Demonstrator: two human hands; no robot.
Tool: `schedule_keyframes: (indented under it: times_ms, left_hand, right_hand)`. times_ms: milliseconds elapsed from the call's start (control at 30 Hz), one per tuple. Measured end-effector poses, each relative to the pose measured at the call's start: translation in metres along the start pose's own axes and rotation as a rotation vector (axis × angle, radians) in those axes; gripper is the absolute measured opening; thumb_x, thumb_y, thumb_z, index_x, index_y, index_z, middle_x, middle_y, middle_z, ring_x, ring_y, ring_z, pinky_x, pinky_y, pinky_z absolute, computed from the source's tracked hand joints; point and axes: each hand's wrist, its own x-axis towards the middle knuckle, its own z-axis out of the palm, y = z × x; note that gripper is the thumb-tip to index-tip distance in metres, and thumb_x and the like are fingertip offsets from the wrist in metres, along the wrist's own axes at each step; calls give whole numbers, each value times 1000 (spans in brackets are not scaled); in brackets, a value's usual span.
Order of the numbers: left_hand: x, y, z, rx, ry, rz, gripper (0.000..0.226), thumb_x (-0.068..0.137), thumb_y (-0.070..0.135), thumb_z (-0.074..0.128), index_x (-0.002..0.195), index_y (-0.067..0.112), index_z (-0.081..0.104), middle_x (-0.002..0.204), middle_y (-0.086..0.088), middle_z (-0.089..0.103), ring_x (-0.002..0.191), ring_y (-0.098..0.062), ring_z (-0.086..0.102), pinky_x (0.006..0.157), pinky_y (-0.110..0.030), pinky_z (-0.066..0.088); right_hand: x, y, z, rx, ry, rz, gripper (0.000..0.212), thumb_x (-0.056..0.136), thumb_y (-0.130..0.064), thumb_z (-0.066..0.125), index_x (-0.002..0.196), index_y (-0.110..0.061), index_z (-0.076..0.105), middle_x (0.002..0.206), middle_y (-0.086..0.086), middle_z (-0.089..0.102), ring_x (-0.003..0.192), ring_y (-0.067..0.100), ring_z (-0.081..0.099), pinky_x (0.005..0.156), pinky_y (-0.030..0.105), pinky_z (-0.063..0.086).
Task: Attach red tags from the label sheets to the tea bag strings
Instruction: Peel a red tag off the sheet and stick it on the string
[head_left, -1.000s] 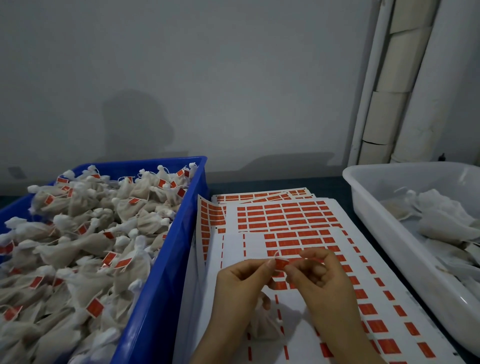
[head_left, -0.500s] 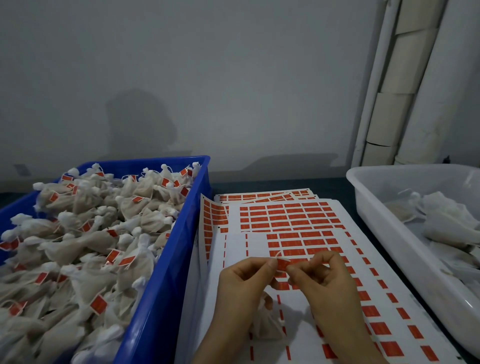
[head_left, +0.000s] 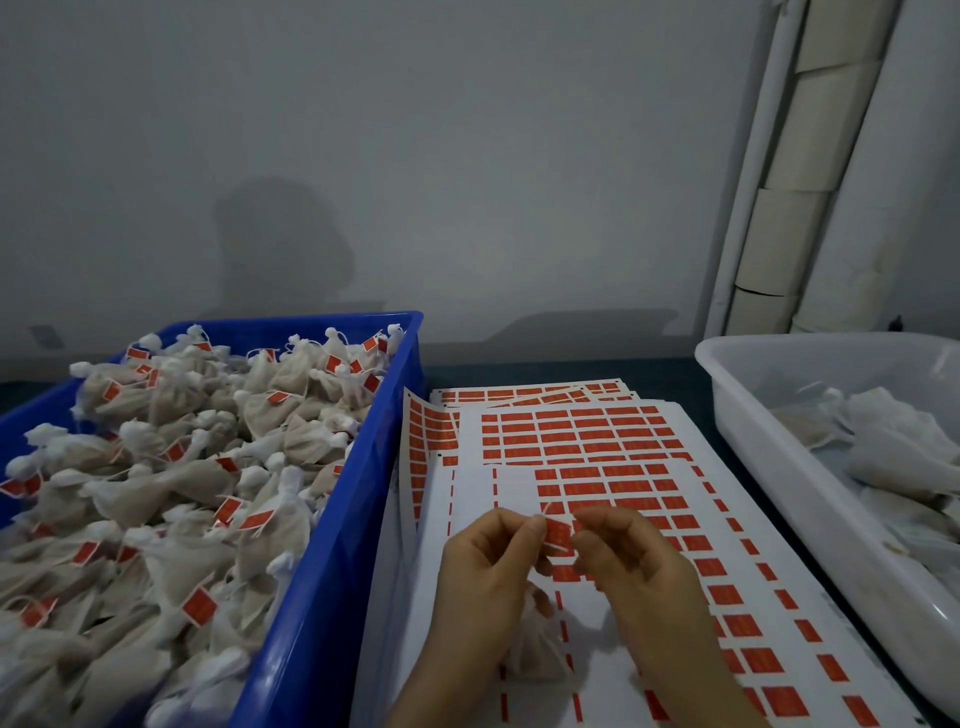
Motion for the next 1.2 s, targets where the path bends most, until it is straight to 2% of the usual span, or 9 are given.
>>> schedule_keyframes:
  times_ms: [133,233,500,700,833,900,1033,1133,1200]
  left_hand:
    - [-1,-1,1,28,-58,45,25,76,40,59,84,18,69,80,10,72,78,-10,69,58,-20,54]
    - [-1,-1,1,27,-57,35,8,81,29,65,86,26,71,86,14,73,84,-7,69,63,-20,56]
    - [2,-3,1,29,12,11,7,83,20,69,81,27,71,81,15,72,80,-6,69,66,-19,56]
    - [0,-2,1,51,-4,30,5,85,23,65,84,25,70,82,13,72,82,-8,68,71,-21,57]
    - [-1,-2,0,53,-23,73,10,82,33,62,86,25,68,87,16,71,88,-5,67,77,-20,56]
    - [-3,-1,0,61,-28,83,21,75,42,60,87,26,67,88,17,71,88,-4,67,79,-20,56]
    - [-2,-1,1,40,-12,92,22,73,41,61,87,25,68,86,17,71,89,-2,67,74,-14,54]
    - [-1,2,0,-8,38,79,5,81,26,66,78,26,69,81,16,72,84,-1,67,62,-9,51]
    - [1,3,-3,-51,59,78,12,83,20,66,74,26,70,78,15,72,81,-1,68,59,-8,49]
  right_hand:
    - [0,3,0,-74,-18,-29,23,63,-44,60,82,-32,61,79,-35,63,79,-8,63,60,0,44]
    - [2,5,-3,-95,20,-43,18,65,-42,59,80,-32,61,79,-37,62,81,-12,60,63,4,48]
    - [1,5,-3,-112,26,-55,17,64,-41,60,79,-34,60,72,-35,63,75,-9,63,56,0,43]
    - [0,5,-3,-96,-32,-71,18,79,-19,66,82,-35,60,74,-35,63,77,-7,63,63,0,45]
    - [-1,2,-2,-69,-60,-90,9,75,-27,63,83,-32,60,77,-34,64,78,-9,61,60,1,44]
    - [-2,0,-2,-59,-66,-86,15,69,-36,59,84,-31,60,77,-32,64,77,-7,62,60,2,44]
    - [-2,4,2,-53,-91,-6,28,65,-46,60,90,-35,56,79,-26,65,76,-1,64,58,3,45]
    - [-5,9,10,-162,-189,39,33,74,-35,72,96,-42,48,90,-25,59,77,2,62,57,6,46]
    - [-7,11,12,-242,-249,35,40,74,-31,74,98,-44,45,90,-24,58,75,2,61,61,8,49]
